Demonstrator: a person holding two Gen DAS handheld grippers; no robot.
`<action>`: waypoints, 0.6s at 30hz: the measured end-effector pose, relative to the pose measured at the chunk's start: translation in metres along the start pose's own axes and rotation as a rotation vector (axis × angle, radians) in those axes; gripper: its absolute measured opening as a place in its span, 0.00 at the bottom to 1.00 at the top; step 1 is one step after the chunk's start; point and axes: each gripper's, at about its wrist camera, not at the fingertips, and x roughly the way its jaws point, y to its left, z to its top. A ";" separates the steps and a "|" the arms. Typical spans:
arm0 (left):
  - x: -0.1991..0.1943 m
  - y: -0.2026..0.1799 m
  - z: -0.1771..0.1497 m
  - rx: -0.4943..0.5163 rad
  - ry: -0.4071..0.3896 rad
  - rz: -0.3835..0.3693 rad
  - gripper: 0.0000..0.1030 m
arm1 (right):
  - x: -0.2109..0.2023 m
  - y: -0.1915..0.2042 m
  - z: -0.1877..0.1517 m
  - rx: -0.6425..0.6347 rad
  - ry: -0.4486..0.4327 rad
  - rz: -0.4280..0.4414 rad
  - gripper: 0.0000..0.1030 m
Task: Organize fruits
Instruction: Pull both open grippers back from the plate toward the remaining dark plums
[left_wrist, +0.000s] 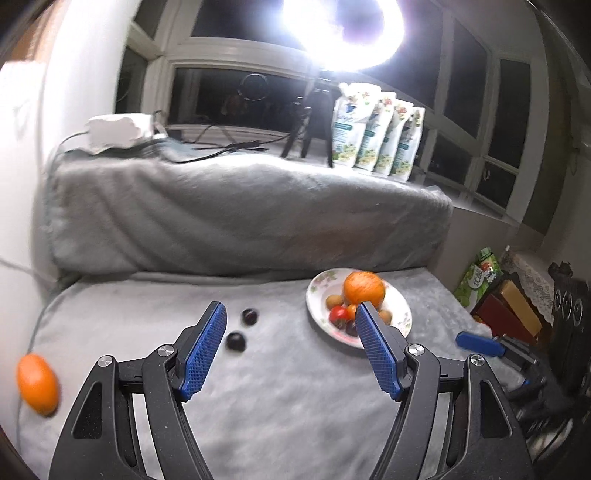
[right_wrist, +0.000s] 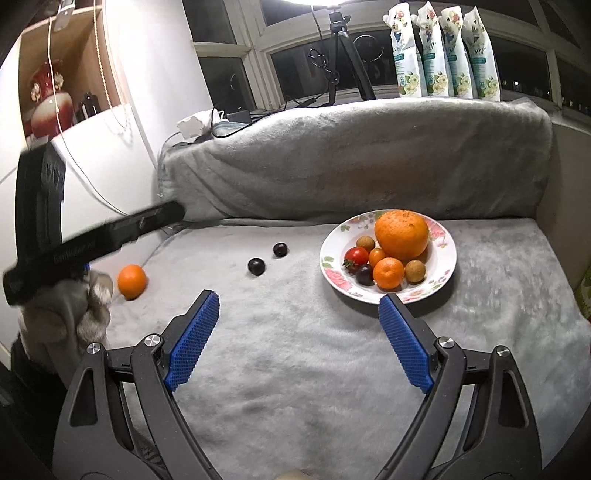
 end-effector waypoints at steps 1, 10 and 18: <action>-0.004 0.004 -0.004 -0.013 -0.001 0.007 0.70 | -0.001 -0.001 0.000 0.008 0.002 0.008 0.88; -0.035 0.041 -0.043 -0.076 0.024 0.091 0.64 | -0.009 0.004 0.001 0.039 0.004 0.081 0.88; -0.050 0.061 -0.064 -0.118 0.033 0.113 0.54 | -0.012 0.007 0.005 0.034 0.007 0.117 0.88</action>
